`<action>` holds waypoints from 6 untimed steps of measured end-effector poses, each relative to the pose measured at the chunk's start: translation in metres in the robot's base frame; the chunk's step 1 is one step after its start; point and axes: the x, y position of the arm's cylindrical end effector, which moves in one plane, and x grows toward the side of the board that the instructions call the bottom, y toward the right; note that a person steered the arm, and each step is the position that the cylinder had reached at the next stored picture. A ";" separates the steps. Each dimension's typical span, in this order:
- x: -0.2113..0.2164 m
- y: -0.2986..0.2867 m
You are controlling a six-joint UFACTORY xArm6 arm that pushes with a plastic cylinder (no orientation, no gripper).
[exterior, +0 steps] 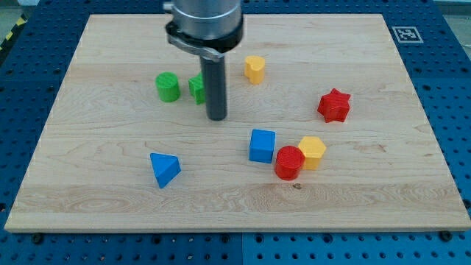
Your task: Push the green star into the green circle
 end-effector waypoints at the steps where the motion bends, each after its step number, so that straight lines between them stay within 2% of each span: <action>1: -0.036 0.013; 2: -0.054 0.014; 4: -0.056 -0.042; 5: -0.060 -0.017; 6: -0.039 0.034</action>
